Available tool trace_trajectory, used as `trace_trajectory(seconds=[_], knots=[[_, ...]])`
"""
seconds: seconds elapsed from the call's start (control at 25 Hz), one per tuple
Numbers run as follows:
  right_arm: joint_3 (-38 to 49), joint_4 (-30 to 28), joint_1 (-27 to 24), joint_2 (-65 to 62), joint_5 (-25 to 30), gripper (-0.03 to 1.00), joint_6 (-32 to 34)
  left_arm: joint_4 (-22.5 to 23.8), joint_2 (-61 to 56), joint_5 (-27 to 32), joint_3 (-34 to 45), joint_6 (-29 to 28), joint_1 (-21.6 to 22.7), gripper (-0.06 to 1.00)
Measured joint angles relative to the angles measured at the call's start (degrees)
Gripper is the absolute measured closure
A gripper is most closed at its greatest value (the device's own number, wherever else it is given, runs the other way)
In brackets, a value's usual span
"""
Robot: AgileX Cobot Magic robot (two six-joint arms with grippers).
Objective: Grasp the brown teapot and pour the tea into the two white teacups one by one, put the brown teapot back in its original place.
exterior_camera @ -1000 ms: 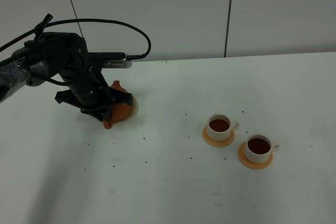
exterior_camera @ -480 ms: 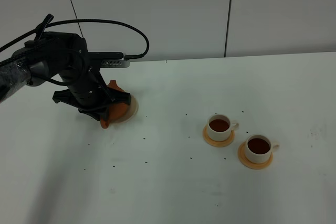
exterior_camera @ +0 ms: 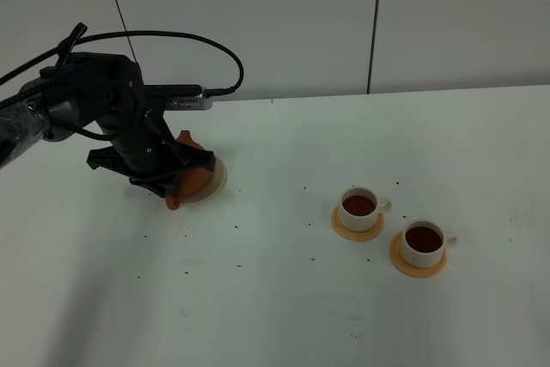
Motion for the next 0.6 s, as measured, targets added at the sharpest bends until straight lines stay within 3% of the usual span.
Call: trace_trajectory(seconds=[0.6], knots=[[0.0,0.0,0.0,0.0,0.0,0.73,0.0,-0.4,0.0,-0.3,0.0,1.5,0.0,0.77]])
